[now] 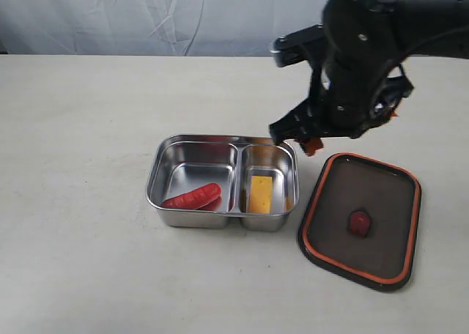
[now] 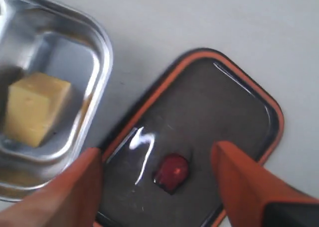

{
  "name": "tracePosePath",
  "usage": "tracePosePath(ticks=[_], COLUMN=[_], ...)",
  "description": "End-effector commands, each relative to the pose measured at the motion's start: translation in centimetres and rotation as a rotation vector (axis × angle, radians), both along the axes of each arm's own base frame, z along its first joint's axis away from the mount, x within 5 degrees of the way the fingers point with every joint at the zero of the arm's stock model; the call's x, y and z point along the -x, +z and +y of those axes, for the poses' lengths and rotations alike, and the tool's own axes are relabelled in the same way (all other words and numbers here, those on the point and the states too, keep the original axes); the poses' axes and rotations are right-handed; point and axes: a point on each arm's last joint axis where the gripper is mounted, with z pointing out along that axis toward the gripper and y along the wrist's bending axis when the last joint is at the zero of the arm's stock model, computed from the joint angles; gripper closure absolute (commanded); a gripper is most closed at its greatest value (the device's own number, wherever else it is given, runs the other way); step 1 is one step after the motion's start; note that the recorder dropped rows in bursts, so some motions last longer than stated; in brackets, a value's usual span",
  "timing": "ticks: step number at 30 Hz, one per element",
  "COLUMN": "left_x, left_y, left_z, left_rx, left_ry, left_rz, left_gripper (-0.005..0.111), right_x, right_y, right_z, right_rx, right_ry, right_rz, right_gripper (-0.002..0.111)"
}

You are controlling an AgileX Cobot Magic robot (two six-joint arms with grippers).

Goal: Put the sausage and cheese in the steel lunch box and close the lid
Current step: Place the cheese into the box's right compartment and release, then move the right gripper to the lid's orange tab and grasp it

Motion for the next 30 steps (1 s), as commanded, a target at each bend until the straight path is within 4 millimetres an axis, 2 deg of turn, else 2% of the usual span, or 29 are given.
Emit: tracePosePath(ticks=[1, 4, 7, 13, 24, 30], left_x=[0.0, 0.0, 0.0, 0.0, 0.0, 0.0], left_y=[-0.1, -0.1, -0.1, -0.1, -0.1, -0.1], left_z=[0.0, 0.0, 0.0, 0.0, 0.0, 0.0], left_rx=[0.026, 0.026, 0.026, 0.026, 0.026, 0.026], left_ry=[0.003, 0.003, 0.003, 0.003, 0.003, 0.003], left_rz=[-0.005, -0.005, -0.005, -0.005, -0.005, -0.005], left_gripper=[0.106, 0.106, 0.106, 0.106, 0.106, 0.106], right_x=[0.6, 1.5, 2.5, 4.1, 5.6, 5.7], right_y=[-0.9, -2.6, -4.4, -7.8, -10.1, -11.3], right_z=[-5.1, -7.8, -9.4, -11.2, -12.1, -12.1], right_rx=[-0.079, -0.133, -0.16, -0.203, -0.203, -0.173], right_ry=[-0.192, -0.298, -0.354, -0.426, -0.46, -0.463], right_rz=[0.003, 0.028, 0.055, 0.085, 0.109, 0.146], right_gripper=[0.046, 0.046, 0.046, 0.046, 0.046, 0.046])
